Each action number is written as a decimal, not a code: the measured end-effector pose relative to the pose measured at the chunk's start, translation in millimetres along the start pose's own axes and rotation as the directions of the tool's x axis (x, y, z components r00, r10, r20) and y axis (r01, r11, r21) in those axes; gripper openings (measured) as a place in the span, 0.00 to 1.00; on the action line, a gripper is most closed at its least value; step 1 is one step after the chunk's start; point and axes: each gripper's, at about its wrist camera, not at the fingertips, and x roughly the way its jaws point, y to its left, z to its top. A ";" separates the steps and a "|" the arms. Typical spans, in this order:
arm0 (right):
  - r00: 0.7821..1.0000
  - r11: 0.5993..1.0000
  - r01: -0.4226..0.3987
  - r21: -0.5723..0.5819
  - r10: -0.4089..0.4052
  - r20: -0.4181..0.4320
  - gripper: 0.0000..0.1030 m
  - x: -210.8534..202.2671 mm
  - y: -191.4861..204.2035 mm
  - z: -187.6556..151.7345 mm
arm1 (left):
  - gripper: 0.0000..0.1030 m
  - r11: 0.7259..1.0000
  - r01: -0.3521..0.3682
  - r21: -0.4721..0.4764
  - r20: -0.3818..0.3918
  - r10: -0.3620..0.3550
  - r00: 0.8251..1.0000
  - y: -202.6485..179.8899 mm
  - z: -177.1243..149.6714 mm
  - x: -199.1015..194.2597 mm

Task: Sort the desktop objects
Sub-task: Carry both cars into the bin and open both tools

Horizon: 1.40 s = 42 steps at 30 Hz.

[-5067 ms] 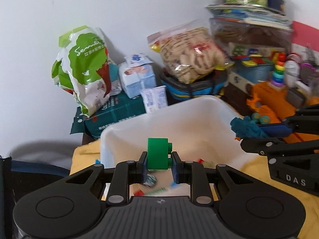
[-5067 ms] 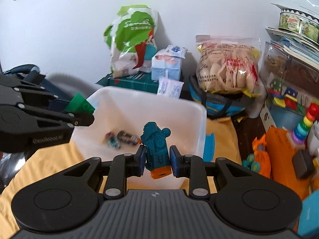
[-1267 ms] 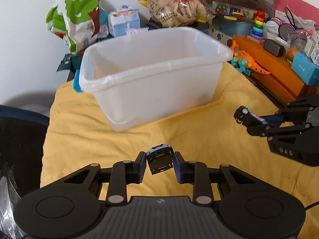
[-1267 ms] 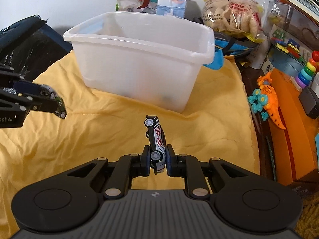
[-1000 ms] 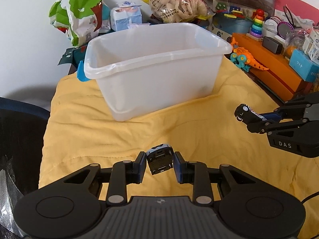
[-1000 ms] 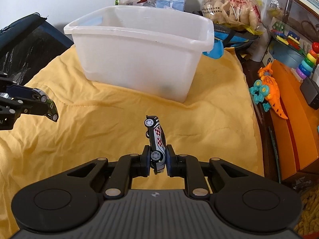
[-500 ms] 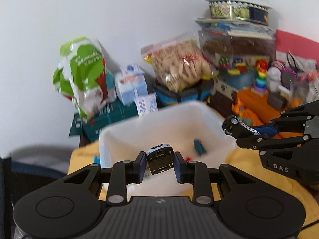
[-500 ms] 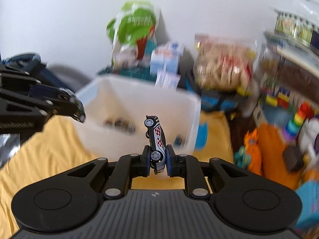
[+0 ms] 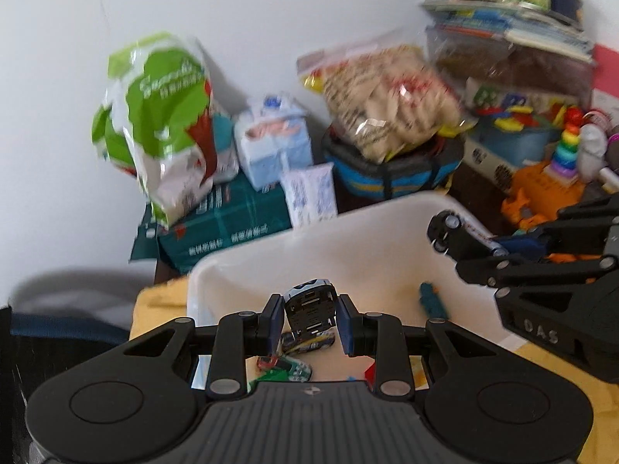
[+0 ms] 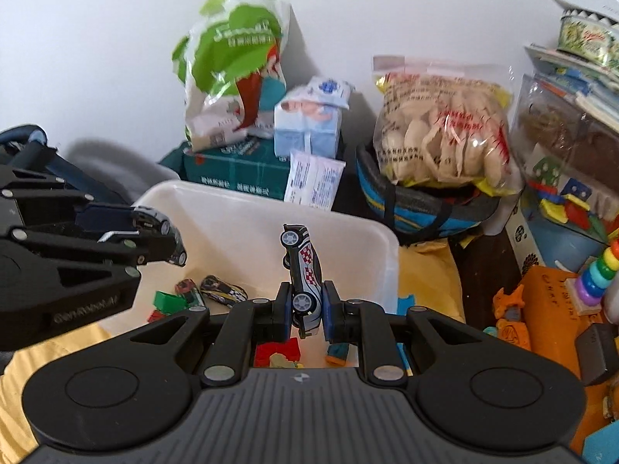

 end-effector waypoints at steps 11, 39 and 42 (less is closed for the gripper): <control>0.999 1.000 0.013 0.005 -0.013 -0.034 0.50 21.5 5.7 -0.5 | 0.48 0.999 -0.036 -0.030 -0.049 0.035 0.998 7.0 -8.4 21.7; 0.989 0.998 0.068 -0.003 -0.068 -0.130 0.91 -16.3 -6.3 -25.5 | 0.67 0.992 -0.087 0.092 -0.078 0.095 0.992 -30.1 -9.5 -38.8; 0.985 0.998 0.064 -0.018 -0.066 -0.159 0.92 -10.2 -4.5 -22.5 | 0.67 0.985 -0.121 0.119 -0.077 0.131 0.988 -32.3 -6.5 -36.0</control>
